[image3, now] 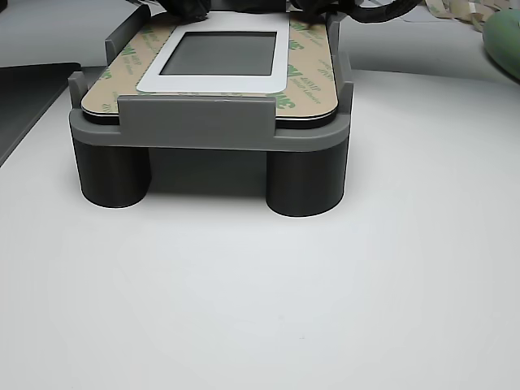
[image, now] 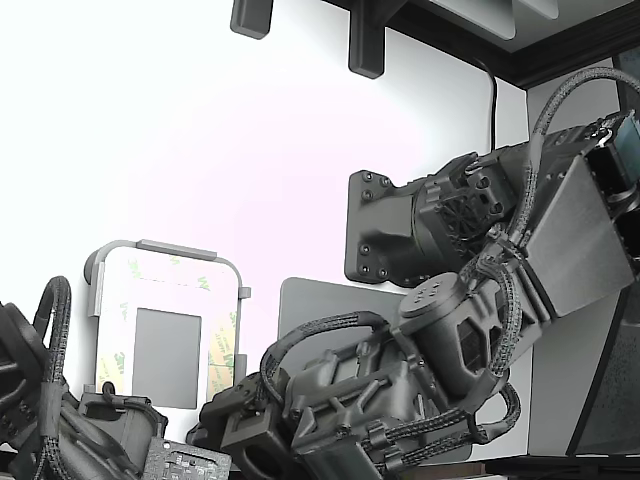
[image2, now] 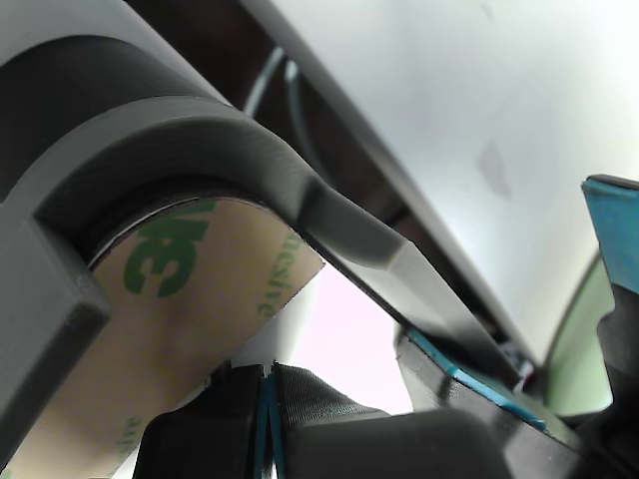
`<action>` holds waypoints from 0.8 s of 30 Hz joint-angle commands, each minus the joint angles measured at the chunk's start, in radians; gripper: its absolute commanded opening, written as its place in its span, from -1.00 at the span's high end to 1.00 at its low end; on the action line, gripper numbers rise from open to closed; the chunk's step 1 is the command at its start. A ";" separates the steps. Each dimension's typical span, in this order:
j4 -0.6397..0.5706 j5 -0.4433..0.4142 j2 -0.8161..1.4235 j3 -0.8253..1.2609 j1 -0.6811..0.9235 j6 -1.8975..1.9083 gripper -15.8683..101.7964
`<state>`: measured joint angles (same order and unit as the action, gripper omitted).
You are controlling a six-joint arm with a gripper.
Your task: Peel off protective film from adhesive tape.
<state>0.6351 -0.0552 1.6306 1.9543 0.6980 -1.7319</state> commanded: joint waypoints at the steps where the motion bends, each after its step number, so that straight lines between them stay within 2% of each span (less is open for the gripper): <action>1: -0.006 -0.002 0.032 -0.014 -0.006 0.002 0.91; 24: 0.023 -0.002 0.054 -0.012 -0.006 -0.009 0.91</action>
<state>0.6565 -0.0583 1.6536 1.9696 0.6995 -1.7395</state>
